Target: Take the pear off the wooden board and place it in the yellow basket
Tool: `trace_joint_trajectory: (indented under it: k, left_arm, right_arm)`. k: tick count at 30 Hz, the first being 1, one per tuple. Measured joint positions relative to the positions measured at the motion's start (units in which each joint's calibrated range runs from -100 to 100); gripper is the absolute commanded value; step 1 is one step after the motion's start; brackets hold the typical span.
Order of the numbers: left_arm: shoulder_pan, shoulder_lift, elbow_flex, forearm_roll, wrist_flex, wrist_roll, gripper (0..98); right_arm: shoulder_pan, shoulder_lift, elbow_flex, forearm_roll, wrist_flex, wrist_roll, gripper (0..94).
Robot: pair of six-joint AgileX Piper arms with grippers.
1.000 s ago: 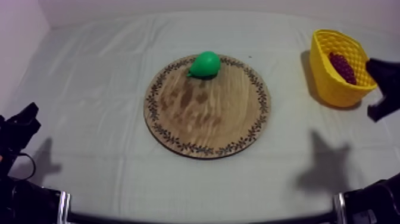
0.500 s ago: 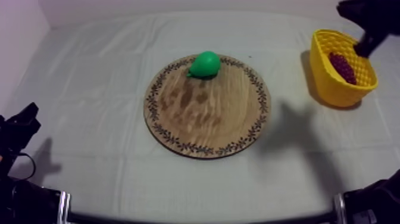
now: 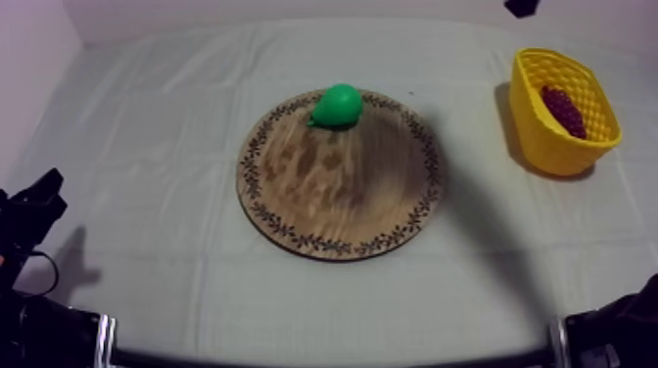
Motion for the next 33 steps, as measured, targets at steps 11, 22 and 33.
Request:
trace_joint_trajectory:
  k: [11, 22, 33]
  left_arm:
    - [0.0, 0.0, 0.0, 0.0, 0.0, 0.0, 0.1]
    - [0.0, 0.0, 0.0, 0.0, 0.0, 0.0, 0.1]
    - [0.0, 0.0, 0.0, 0.0, 0.0, 0.0, 0.1]
  right_arm:
    - [-2.58, 17.42, -16.36, 2.72, 7.84, 2.55, 0.2]
    - [-4.23, 32.24, -29.82, 4.87, 14.91, 3.63, 0.3]
    - [-6.53, 43.61, -38.13, 7.91, 23.34, 2.22, 0.5]
